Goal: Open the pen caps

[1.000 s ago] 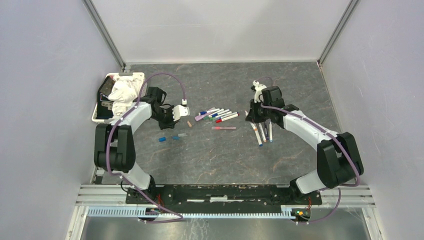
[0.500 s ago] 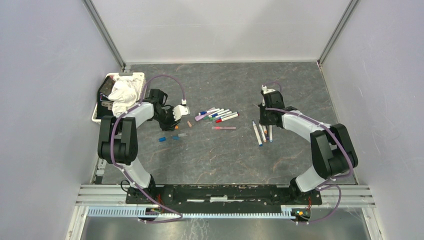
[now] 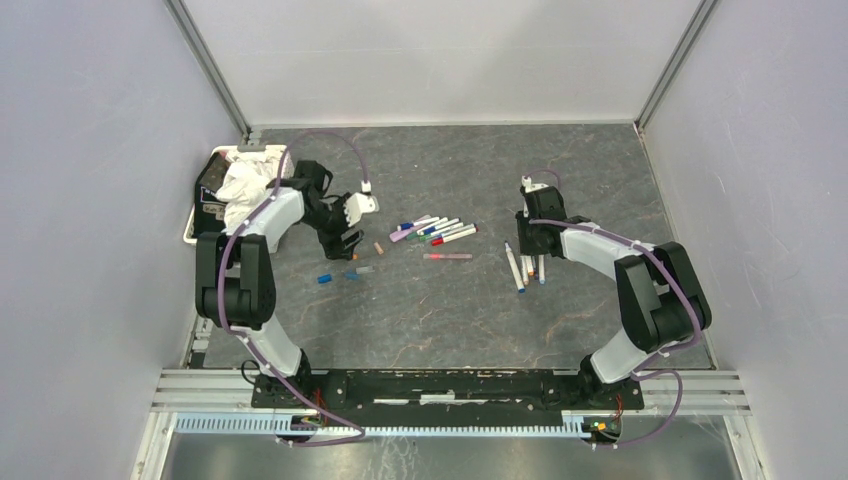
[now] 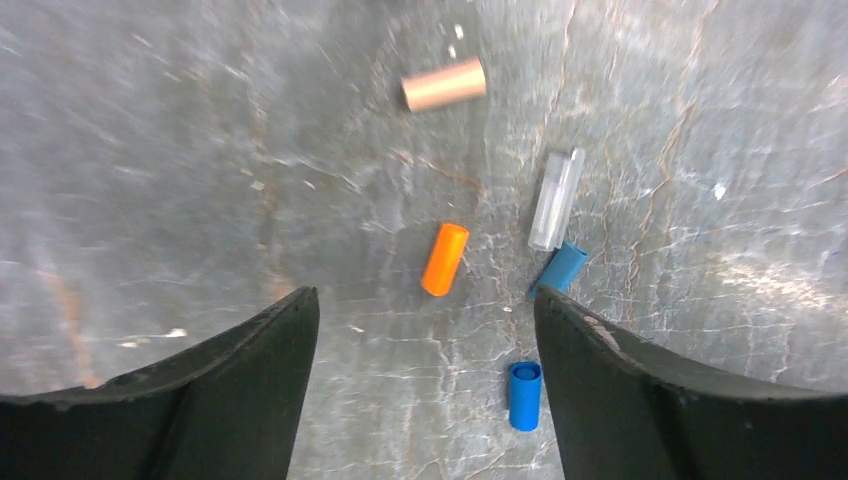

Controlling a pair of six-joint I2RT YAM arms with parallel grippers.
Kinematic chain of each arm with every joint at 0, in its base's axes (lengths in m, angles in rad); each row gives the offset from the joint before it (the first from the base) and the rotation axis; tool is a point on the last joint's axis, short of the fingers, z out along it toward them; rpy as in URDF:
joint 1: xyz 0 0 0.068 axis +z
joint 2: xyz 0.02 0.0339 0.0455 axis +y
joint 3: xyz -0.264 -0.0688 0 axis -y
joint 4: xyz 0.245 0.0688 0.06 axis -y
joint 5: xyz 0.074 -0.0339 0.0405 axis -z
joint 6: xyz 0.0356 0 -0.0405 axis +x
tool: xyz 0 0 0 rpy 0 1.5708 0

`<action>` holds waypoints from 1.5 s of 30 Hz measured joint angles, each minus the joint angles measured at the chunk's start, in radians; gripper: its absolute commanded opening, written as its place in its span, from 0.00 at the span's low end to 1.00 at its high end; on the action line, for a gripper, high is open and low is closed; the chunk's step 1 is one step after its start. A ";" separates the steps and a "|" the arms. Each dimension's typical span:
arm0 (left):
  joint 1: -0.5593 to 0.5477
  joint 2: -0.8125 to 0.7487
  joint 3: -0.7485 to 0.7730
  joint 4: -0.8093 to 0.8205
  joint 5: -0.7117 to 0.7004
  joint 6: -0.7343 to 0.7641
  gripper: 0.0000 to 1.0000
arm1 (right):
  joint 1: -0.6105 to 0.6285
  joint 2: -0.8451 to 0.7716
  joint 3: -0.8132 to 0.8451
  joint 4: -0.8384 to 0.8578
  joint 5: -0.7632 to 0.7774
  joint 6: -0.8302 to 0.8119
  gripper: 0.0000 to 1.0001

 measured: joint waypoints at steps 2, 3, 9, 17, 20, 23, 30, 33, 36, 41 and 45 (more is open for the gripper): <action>0.000 -0.005 0.074 -0.054 0.031 -0.002 0.91 | 0.000 0.000 -0.010 0.001 0.002 0.000 0.33; 0.000 -0.012 0.104 -0.074 0.047 -0.002 0.99 | 0.000 0.000 -0.011 0.001 0.003 0.000 0.33; 0.001 -0.118 0.259 -0.207 0.154 -0.017 1.00 | 0.000 -0.008 -0.020 0.002 0.004 0.000 0.34; 0.001 -0.188 0.425 -0.276 0.232 -0.143 1.00 | 0.021 -0.120 -0.032 0.000 0.014 0.000 0.40; 0.002 -0.230 0.426 -0.244 0.227 -0.227 1.00 | 0.047 -0.155 -0.027 0.005 0.010 -0.005 0.43; 0.002 -0.300 0.390 -0.138 0.191 -0.343 1.00 | 0.093 -0.144 0.000 0.010 -0.012 -0.032 0.47; 0.005 -0.466 0.248 0.041 0.099 -0.498 1.00 | 0.246 0.020 0.163 0.048 -0.161 -0.164 0.58; 0.005 -0.442 0.247 0.026 0.101 -0.497 1.00 | 0.277 0.088 0.204 0.058 -0.219 -0.211 0.59; 0.005 -0.390 0.247 -0.010 0.101 -0.497 1.00 | 0.288 0.161 0.243 0.055 -0.262 -0.259 0.59; 0.005 -0.329 0.246 -0.071 0.102 -0.491 1.00 | 0.303 0.231 0.274 0.046 -0.288 -0.317 0.57; 0.005 -0.327 0.246 -0.100 0.120 -0.478 1.00 | 0.322 0.243 0.266 0.050 -0.289 -0.348 0.55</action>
